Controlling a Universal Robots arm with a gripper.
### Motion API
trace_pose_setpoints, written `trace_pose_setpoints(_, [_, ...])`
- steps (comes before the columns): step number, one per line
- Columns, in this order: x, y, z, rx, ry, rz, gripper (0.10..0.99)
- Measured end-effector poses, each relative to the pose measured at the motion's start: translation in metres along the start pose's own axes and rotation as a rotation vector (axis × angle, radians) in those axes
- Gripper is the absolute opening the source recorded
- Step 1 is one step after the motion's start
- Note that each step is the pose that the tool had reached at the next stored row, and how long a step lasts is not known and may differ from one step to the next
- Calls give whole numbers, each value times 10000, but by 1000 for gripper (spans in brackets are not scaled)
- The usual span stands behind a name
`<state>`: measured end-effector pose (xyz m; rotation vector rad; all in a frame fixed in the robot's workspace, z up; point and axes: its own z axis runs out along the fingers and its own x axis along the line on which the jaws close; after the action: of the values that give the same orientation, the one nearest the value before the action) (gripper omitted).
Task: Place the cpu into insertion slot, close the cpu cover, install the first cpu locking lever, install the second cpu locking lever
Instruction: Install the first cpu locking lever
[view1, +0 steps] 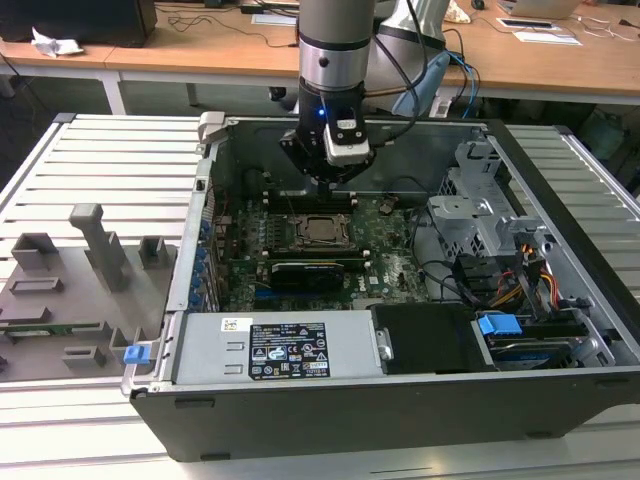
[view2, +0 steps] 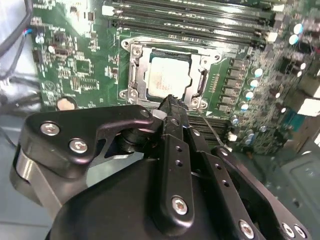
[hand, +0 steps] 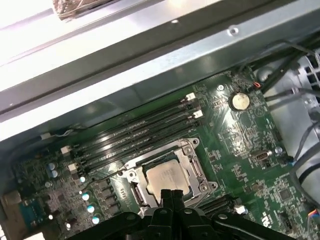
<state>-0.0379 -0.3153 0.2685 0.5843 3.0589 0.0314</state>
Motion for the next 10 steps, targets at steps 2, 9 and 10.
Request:
trace_pose_setpoints(2, [0,0,0,-8,9,-369,106])
trace_pose_setpoints(9, [0,0,1,-41,45,-1777,106])
trace_pose_setpoints(10, [0,0,1,-45,49,-1949,106])
